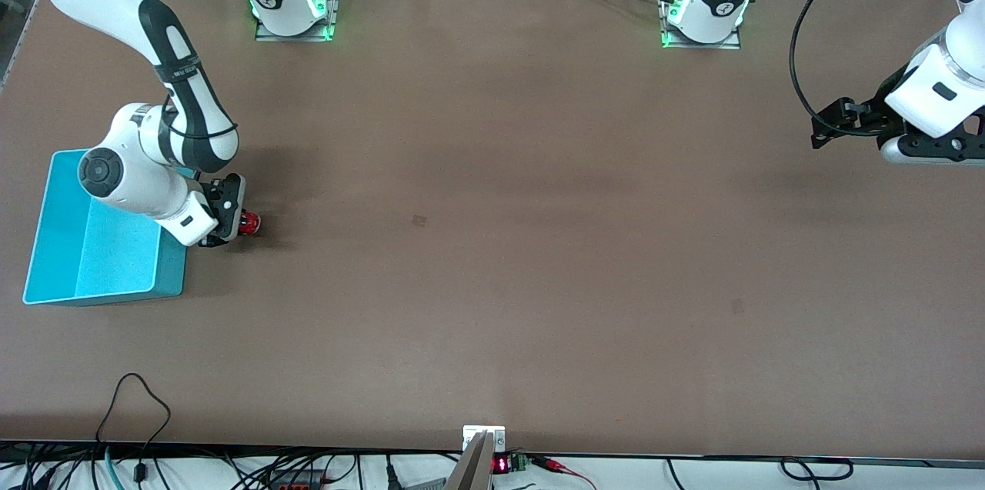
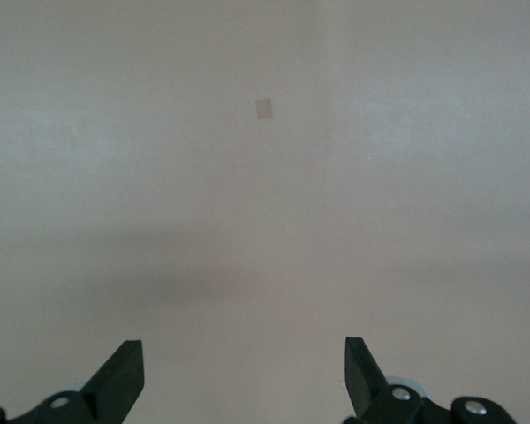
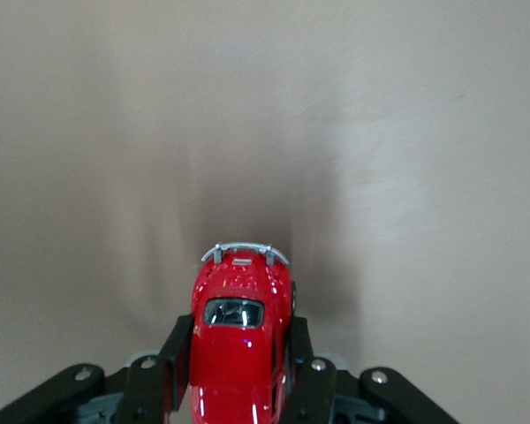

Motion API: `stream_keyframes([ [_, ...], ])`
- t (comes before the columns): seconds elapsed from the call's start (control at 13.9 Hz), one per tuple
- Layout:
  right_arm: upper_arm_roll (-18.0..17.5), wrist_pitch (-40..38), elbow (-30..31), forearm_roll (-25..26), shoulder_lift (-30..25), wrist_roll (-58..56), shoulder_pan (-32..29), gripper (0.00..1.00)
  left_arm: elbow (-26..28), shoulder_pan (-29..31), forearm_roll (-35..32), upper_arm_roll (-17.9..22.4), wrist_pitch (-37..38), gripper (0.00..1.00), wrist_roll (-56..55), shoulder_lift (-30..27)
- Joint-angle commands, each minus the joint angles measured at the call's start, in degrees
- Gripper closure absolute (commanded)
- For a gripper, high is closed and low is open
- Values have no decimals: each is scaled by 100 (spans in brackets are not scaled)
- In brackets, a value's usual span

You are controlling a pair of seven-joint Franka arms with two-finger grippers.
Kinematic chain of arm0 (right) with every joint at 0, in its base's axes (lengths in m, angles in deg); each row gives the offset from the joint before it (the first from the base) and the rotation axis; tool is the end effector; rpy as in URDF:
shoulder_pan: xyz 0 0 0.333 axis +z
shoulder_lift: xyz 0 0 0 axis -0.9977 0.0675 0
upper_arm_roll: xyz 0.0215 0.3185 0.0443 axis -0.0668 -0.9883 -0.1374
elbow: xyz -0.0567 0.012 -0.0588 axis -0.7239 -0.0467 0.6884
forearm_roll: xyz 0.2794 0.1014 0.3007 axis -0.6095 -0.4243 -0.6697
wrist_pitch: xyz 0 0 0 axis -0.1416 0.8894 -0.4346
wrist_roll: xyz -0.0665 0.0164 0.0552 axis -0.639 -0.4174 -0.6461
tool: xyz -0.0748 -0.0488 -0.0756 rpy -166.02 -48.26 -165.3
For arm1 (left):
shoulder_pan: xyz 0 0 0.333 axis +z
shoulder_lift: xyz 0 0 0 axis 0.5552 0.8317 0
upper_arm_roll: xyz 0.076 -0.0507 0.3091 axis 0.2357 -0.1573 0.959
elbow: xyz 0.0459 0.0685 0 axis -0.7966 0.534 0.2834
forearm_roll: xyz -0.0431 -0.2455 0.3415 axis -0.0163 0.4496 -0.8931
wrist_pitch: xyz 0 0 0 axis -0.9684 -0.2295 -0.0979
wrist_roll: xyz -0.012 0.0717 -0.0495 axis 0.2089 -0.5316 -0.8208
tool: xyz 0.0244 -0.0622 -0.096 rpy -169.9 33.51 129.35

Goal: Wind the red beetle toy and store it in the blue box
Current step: 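Close the right gripper on the red car, then lift the car with the right gripper over the turquoise box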

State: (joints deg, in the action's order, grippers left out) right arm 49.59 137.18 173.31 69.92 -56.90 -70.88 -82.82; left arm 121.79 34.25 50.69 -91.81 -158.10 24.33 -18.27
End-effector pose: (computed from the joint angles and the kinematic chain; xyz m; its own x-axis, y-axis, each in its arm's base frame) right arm 0.6145 -0.0232 0.1936 0.0570 0.9980 0.0292 0.9976 -0.0557 -0.0419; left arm 0.5802 -0.0125 0.5589 0.9996 -0.0196 -0.0190 -0.0199 -0.9997 -0.0168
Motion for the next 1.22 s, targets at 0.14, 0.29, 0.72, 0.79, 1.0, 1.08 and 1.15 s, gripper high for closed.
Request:
stream_keyframes([
  [0.14,-38,10,-133,-1002,-691,953,152,75,-178,-26,74,-98,133,0,108,75],
  [0.29,-3,-16,-475,-1329,-709,1561,108,75,-204,-44,47,-142,107,0,108,93],
  [0.72,322,-77,-564,-1330,-841,4610,-190,74,-212,-26,39,-151,89,0,108,110],
  [0.79,453,-130,-564,-1321,-850,4805,-260,75,-204,-17,47,-151,107,0,117,102],
  [1.0,639,-130,-555,-1330,-868,4886,-620,76,-212,-8,39,-143,107,0,117,102],
  [1.08,683,-130,-555,-1330,-859,5017,-726,76,-212,-8,39,-151,107,0,117,110],
  [1.15,692,-96,-538,-1330,-824,5261,-875,76,-212,-8,39,-151,107,0,117,110],
])
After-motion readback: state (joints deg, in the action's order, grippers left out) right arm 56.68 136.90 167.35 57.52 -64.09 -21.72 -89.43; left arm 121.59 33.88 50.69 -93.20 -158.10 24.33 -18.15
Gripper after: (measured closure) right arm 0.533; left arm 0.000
